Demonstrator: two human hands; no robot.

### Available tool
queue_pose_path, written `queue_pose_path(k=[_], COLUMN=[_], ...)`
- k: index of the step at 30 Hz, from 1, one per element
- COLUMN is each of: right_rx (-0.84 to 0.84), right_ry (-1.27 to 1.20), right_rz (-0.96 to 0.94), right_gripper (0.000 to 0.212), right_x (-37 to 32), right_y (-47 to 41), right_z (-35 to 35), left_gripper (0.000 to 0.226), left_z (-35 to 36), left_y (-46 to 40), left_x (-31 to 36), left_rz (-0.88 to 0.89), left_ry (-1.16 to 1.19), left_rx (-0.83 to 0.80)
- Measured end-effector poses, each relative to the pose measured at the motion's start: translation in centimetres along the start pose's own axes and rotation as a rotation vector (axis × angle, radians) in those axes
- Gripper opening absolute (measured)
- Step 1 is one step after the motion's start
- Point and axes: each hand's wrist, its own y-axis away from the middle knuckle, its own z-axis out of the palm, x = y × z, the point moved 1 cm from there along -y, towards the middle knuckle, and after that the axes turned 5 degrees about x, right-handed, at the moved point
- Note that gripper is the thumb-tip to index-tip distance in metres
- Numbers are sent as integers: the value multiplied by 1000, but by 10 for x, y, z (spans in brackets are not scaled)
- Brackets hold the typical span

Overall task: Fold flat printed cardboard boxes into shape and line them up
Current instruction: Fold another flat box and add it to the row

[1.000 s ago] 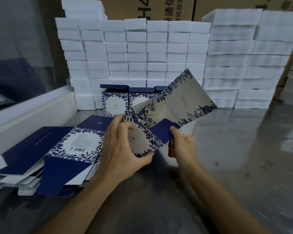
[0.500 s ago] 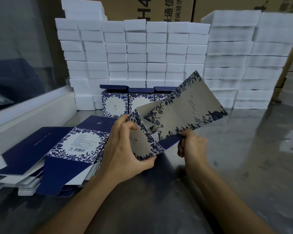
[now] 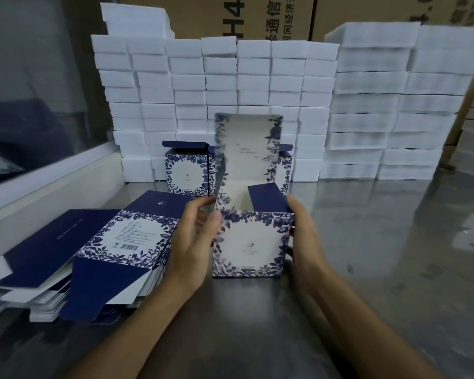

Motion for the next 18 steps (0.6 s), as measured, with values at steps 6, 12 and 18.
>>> queue_pose_path(k=[6,12,18], right_rx=[-96,-103,-123], right_ry=[-63,-29,16], right_rz=[8,7,-109], right_gripper=[48,48,56], right_x=[2,5,1], right_y=[1,-2,5], right_z=[4,1,9], left_gripper=[48,24,20], left_z=[-3,0,-2], left_y=[0,-3,-8], left_x=[1,9,21], left_rz=[53,193,118], left_ry=[-136,-281,-72], left_rx=[-12,-11,93])
